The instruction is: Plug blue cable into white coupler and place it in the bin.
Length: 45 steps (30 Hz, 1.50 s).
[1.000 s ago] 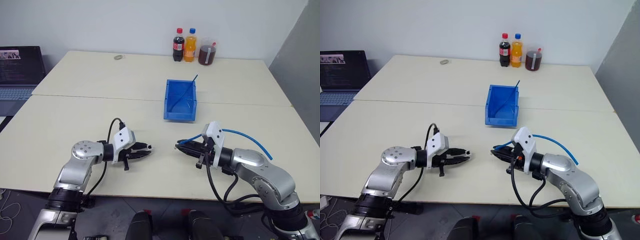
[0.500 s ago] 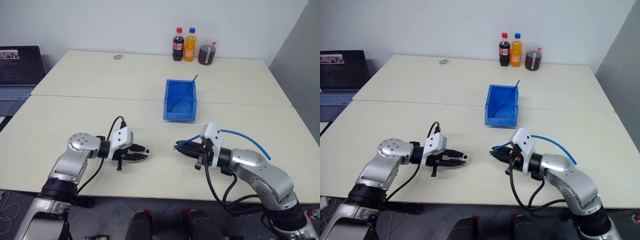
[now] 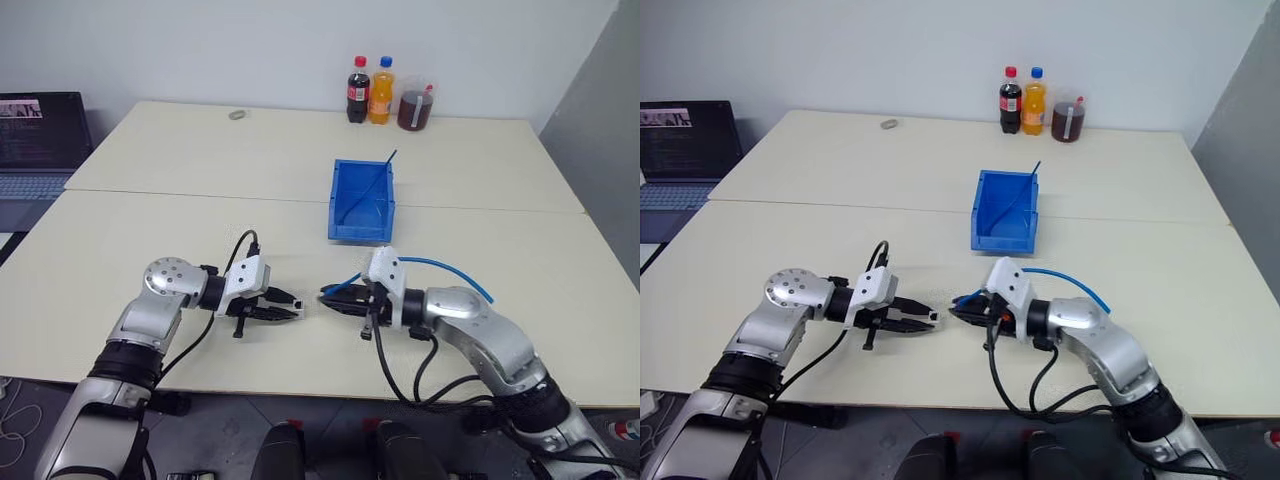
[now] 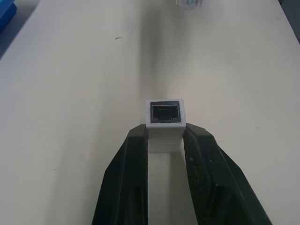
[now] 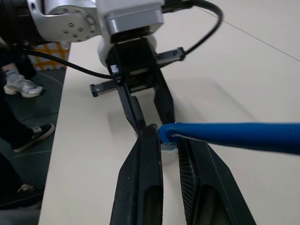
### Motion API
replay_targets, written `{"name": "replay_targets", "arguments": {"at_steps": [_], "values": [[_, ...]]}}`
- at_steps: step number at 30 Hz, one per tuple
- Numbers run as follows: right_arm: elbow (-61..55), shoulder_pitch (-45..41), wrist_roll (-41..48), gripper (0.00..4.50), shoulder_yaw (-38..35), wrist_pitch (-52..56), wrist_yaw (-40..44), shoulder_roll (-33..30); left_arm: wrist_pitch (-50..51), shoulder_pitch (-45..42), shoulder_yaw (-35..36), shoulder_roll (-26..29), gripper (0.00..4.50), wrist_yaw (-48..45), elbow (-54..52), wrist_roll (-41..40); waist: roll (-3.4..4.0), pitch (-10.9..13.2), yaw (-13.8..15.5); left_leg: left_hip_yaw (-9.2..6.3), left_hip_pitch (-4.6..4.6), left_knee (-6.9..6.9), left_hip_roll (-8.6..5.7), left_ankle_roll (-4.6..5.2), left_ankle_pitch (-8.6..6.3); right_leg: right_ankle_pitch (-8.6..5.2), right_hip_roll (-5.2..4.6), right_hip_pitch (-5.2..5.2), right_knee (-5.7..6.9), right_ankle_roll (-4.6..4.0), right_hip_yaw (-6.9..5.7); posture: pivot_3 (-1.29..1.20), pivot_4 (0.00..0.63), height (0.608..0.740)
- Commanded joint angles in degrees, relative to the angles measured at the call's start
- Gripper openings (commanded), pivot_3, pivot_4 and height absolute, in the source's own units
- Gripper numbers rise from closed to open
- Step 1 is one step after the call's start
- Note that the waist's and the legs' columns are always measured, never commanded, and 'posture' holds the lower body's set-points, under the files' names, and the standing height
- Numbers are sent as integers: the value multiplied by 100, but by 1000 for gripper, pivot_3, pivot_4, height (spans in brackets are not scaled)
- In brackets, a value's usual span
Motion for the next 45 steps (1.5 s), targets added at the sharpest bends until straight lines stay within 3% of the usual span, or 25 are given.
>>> {"name": "replay_targets", "arguments": {"at_steps": [1,11,33,45], "values": [[394,-377,-360,171,268,-406,230,164,-128,67,-277,-71,757,-66,270,246,0,-3,9,-1,0,0,0,0,0,2,-1,1,0,-3,-2,0,150,740],[1258,-805,-959,171,608,-814,625,379,-317,70,-347,-77,757,-124,472,313,10,-19,7,-2,1,4,0,0,0,10,0,2,2,-18,-4,0,150,740],[1819,-1144,-1587,171,666,-889,952,480,-33,9,-390,-96,757,-70,201,403,31,-47,3,-1,3,3,0,0,0,10,0,2,4,-18,-2,0,150,740],[1915,-1700,-1962,170,1222,-592,1569,456,107,-12,-428,-106,757,-10,33,431,42,-61,7,-1,4,3,-1,0,0,10,-1,3,3,-18,-3,0,150,740]]}}
